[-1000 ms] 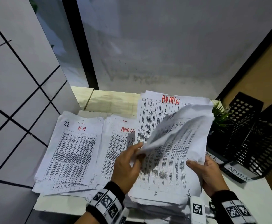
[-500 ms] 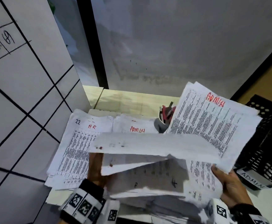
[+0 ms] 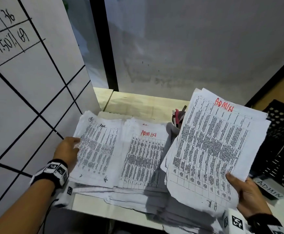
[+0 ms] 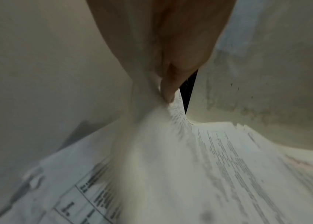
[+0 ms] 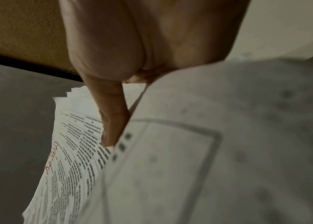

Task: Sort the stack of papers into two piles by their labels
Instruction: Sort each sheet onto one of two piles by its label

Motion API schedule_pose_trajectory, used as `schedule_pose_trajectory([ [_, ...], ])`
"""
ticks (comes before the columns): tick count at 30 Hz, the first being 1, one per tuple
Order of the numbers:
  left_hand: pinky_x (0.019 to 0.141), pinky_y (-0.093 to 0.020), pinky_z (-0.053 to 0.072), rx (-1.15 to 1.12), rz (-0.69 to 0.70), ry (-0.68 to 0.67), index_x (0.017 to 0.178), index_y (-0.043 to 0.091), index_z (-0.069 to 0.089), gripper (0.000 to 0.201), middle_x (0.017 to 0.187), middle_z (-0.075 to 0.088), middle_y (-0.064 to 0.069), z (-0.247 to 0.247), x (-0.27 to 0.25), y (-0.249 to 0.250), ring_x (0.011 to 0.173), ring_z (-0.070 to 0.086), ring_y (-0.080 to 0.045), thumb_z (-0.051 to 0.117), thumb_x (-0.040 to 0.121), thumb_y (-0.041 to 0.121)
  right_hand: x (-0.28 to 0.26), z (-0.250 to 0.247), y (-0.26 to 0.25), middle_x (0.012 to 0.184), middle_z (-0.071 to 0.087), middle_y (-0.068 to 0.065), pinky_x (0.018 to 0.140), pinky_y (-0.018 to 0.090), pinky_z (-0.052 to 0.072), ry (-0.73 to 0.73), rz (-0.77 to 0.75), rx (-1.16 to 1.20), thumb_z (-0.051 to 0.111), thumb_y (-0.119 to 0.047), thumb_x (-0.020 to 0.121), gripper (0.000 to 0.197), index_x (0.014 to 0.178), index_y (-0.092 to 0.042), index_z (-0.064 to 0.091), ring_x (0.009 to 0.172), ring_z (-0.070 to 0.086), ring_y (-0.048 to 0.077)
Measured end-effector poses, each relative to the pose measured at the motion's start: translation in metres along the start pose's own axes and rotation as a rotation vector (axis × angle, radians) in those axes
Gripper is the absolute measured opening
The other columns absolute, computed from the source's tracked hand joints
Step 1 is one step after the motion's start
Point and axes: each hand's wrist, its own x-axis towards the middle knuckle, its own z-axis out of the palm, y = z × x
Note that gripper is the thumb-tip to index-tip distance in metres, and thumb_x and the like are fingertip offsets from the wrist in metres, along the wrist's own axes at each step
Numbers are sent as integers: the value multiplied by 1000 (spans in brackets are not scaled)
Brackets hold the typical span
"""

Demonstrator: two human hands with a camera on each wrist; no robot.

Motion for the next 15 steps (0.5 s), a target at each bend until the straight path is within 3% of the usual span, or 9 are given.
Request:
schedule_pose_trajectory([
  [3, 107, -40, 36, 245, 80, -106, 124, 0, 59, 40, 143, 44, -16, 3, 12, 0, 124, 48, -37, 60, 84, -8, -2, 3, -3, 102, 72, 22, 65, 49, 59, -46, -7, -39, 61, -1, 70, 43, 114, -3, 62, 83, 73, 34],
  [6, 108, -42, 35, 261, 271, -8, 112, 3, 67, 29, 145, 41, -14, 15, -1, 31, 128, 44, -35, 62, 84, -5, -4, 5, -5, 98, 73, 23, 63, 50, 60, -64, -7, -84, 61, 1, 69, 44, 113, 0, 60, 80, 73, 36],
  [9, 101, -39, 41, 137, 485, 52, 101, 10, 69, 18, 136, 50, -7, 38, -35, 79, 123, 47, -25, 61, 87, 2, -5, 10, -6, 98, 72, 25, 61, 49, 60, -80, -26, -144, 61, 3, 69, 42, 111, 1, 61, 79, 72, 38],
  [12, 90, -28, 43, 13, 690, 11, 103, 12, 67, 13, 124, 55, 0, 58, -71, 127, 107, 54, -12, 62, 91, 14, -3, 15, -4, 96, 72, 25, 57, 43, 59, -88, -35, -182, 62, 4, 68, 40, 108, 2, 62, 75, 72, 37],
  [15, 76, -15, 48, -216, 664, -96, 100, 17, 65, 11, 105, 61, 5, 75, -102, 167, 88, 61, -3, 64, 90, 22, -1, 18, -3, 99, 72, 26, 59, 43, 59, -109, -36, -205, 65, 5, 69, 43, 112, 3, 60, 78, 72, 38],
])
